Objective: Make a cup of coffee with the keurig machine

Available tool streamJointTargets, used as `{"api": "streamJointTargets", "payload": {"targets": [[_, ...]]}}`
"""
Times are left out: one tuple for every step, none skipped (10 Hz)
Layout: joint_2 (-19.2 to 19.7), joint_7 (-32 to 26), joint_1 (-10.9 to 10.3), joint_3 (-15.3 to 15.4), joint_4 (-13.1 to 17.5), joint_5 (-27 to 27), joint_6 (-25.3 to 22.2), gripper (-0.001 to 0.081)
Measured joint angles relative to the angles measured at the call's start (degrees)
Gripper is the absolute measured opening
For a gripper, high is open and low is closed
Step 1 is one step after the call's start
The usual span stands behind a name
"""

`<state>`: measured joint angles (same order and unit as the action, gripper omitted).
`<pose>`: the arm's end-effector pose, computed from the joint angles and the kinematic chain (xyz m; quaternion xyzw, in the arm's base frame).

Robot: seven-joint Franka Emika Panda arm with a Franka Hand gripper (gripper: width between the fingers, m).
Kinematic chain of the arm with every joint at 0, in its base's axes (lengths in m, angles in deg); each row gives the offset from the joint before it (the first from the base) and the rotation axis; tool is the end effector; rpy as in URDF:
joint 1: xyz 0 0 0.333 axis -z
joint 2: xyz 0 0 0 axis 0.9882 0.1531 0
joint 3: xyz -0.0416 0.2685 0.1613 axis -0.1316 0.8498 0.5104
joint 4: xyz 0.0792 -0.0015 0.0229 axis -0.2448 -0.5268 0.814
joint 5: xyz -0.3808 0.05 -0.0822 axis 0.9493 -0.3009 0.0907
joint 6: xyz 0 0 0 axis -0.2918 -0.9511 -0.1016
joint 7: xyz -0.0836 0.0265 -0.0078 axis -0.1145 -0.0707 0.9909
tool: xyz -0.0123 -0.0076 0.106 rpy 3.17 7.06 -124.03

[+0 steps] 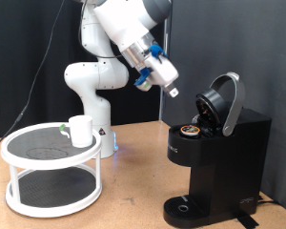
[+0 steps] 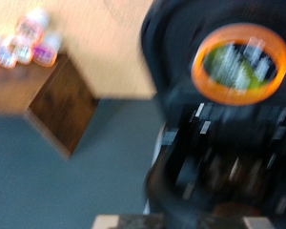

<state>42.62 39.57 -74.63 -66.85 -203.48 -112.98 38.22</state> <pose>0.4830 0.0066 0.4857 -0.2840 0.8824 0.2441 0.2849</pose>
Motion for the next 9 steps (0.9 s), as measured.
{"api": "streamJointTargets", "payload": {"targets": [[0.1, -0.3, -0.8, 0.2, 1.3, -2.8, -0.5, 0.0], [0.2, -0.2, -1.6, 0.6, 2.5, -5.1, -0.8, 0.0], [0.3, -0.3, -2.4, 1.1, 3.6, -6.8, -0.8, 0.0], [0.4, -0.1, -3.0, 1.9, 4.7, -7.1, -0.8, 0.0], [0.5, 0.5, -3.5, 2.9, 5.7, -7.0, -0.7, 0.0], [0.6, 1.5, -3.8, 4.2, 6.6, -6.9, -0.5, 0.0], [0.8, 2.7, -4.1, 5.5, 7.5, -6.7, -0.3, 0.0], [1.2, 4.5, -4.2, 6.9, 8.5, -5.8, -0.1, 0.0], [1.7, 6.6, -4.4, 8.4, 9.5, -4.5, 0.3, 0.0]]}}
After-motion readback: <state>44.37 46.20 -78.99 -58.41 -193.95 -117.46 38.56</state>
